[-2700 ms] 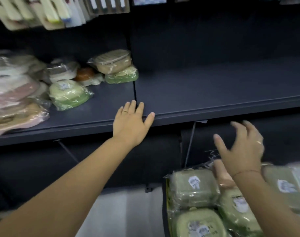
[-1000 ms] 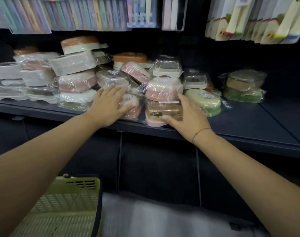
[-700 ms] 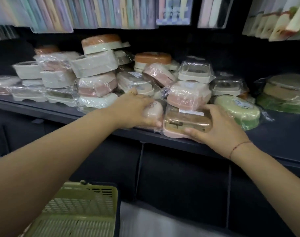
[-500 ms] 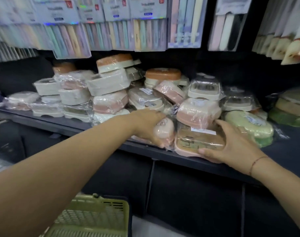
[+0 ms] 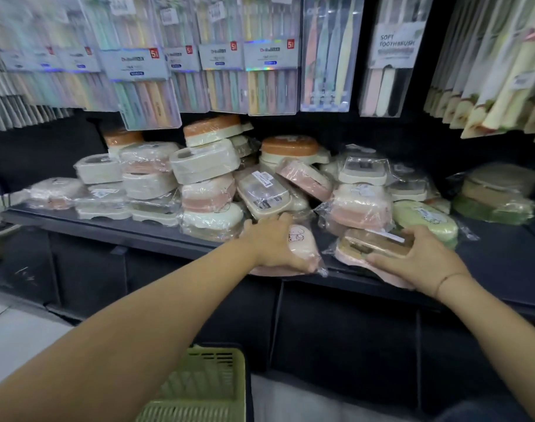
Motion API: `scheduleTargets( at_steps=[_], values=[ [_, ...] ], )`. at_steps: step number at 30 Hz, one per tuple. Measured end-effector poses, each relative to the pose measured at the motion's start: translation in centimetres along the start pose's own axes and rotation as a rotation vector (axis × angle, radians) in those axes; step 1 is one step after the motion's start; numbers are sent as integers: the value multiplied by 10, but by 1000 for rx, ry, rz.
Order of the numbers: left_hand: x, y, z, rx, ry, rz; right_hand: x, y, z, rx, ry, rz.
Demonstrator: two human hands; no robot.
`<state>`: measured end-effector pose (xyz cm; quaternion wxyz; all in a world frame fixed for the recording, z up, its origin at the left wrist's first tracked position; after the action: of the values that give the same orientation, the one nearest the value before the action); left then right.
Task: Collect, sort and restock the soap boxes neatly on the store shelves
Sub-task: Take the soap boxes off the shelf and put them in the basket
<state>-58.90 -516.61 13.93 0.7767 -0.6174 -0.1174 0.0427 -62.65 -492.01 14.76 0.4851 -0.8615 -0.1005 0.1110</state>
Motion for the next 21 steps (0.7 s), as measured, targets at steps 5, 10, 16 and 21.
scheduleTargets(
  at_steps=[5,10,16,21],
  values=[
    [22,1,7,-7,45,113,23,-5,3,84,-8,2],
    [56,-5,9,24,112,200,48,-10,-2,43,-39,-12],
    [110,-9,-37,10,105,262,81,-5,-39,-109,-140,-12],
    [159,24,-160,-8,-110,242,117,95,-110,-285,-293,-206]
  ],
)
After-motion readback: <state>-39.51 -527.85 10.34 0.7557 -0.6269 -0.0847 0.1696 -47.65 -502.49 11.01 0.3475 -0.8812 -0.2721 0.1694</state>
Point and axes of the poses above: each hand's wrist, its own x-axis away from the middle knuckle, its own y-axis out of the palm, z = x × y, the point moved 9 cm from there along -x, towards the middle knuckle, and after that the axes turned 10 degrees about -y, right-handed, at the moved point
